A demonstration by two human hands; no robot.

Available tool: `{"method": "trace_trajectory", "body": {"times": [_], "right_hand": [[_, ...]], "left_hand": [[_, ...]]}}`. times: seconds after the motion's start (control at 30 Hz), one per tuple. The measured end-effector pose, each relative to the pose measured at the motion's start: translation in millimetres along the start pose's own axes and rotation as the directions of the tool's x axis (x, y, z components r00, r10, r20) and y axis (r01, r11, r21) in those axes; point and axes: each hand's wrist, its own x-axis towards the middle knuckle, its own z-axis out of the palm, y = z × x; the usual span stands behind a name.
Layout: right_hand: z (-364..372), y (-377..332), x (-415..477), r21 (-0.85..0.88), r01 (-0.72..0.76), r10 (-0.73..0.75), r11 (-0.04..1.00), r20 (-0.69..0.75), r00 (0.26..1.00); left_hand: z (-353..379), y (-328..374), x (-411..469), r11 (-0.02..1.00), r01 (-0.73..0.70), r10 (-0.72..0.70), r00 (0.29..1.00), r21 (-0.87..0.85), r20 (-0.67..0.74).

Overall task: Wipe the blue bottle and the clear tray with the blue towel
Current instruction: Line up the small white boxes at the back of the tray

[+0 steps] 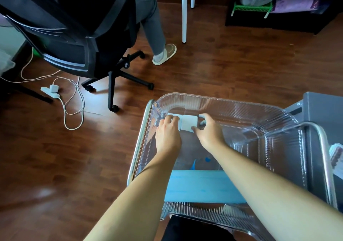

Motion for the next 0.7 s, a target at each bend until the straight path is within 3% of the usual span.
{"method": "trace_trajectory", "body": {"times": [0.43, 0.7], "right_hand": [[-117.3, -54.5, -57.9, -0.082, 0.280, -0.285, 0.956, -0.057, 0.957], [-249.9, -39.9, -91.0, -0.078, 0.223, -0.237, 0.972, -0.311, 0.920]], "left_hand": [[-96.2, 52.0, -20.3, 0.973, -0.222, 0.222, 0.975, 0.069, 0.017], [-123.1, 164.8, -25.6, 0.869, -0.480, 0.482, 0.876, 0.122, 0.017]]}}
